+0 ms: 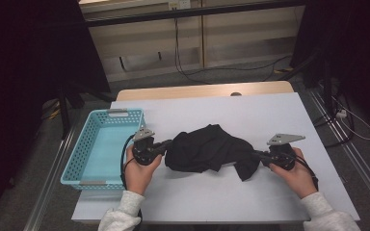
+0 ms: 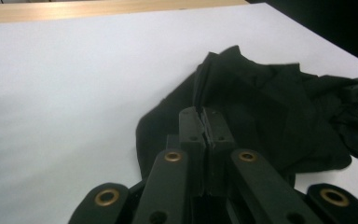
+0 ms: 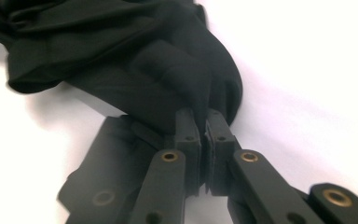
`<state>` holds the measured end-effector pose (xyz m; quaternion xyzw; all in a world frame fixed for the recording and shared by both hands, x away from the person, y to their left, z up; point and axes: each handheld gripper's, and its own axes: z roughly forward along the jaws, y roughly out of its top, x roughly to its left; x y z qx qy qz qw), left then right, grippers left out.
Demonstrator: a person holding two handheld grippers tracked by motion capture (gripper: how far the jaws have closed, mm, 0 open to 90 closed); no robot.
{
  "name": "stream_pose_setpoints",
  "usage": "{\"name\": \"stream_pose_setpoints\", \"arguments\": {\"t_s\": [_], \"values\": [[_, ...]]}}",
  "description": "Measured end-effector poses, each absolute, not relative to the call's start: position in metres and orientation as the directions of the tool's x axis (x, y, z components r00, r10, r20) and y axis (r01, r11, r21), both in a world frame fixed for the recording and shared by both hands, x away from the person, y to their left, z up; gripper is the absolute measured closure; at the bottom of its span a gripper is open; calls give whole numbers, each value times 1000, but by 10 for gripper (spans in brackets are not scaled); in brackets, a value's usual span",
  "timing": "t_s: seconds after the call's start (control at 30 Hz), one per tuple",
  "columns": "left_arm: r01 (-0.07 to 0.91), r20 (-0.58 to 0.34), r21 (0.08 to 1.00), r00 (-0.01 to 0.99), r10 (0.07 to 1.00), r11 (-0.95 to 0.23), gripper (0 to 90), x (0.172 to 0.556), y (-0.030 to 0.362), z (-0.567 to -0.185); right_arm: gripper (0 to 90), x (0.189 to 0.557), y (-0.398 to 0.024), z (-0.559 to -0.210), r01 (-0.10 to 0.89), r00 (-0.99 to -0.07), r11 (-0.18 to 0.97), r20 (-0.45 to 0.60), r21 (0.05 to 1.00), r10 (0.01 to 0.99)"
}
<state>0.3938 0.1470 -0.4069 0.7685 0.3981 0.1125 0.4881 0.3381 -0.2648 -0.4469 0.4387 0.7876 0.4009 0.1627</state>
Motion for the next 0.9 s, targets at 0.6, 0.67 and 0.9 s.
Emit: {"name": "stream_pose_setpoints", "arguments": {"t_s": [0.6,0.67,0.9], "values": [[489,-196,848,645,739,-202,882,392,153,-404,448,344,-246,-435,490,-575,276,69,827,815],[493,-199,847,638,744,-197,882,392,156,-404,448,346,-241,-435,492,-581,274,78,826,810],[489,-200,852,635,746,-189,881,392,158,-403,450,357,-220,-442,519,-577,299,70,801,814]]}}
